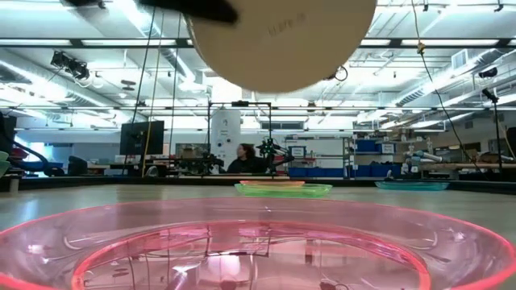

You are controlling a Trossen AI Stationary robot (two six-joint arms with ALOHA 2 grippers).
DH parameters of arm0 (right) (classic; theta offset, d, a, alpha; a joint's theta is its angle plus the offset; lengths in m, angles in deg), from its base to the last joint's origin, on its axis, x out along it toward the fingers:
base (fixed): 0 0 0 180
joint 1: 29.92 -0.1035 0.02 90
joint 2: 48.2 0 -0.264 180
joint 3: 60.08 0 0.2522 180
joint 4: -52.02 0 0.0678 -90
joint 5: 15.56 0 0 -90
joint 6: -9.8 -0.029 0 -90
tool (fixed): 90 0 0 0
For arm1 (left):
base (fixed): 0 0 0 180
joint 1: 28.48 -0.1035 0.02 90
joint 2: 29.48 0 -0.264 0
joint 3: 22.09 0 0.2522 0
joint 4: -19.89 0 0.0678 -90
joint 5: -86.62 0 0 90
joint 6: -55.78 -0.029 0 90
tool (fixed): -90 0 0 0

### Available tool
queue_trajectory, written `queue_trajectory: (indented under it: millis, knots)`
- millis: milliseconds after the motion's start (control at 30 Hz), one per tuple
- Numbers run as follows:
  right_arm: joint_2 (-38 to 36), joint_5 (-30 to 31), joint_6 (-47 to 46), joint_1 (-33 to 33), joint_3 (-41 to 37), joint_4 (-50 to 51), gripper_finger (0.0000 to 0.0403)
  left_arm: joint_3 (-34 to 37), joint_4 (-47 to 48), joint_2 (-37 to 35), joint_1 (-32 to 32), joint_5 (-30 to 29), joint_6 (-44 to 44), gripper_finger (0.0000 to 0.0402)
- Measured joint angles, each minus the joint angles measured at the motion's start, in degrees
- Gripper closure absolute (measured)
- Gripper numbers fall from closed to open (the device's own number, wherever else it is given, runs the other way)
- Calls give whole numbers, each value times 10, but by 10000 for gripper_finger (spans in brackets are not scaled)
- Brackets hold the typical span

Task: Stack plastic plates
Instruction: Stack the white plate on top of the black plate

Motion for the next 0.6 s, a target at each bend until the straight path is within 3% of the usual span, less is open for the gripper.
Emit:
queue_trajectory:
  millis: [200, 600]
  knots:
    - [1, 23, -6, -33, -1, 4, 229, -132, 189, 1, 63, 40, 175, 347]
    - [3, 32, -25, -65, -3, 38, 230, -192, 186, 3, 219, 37, 249, 347]
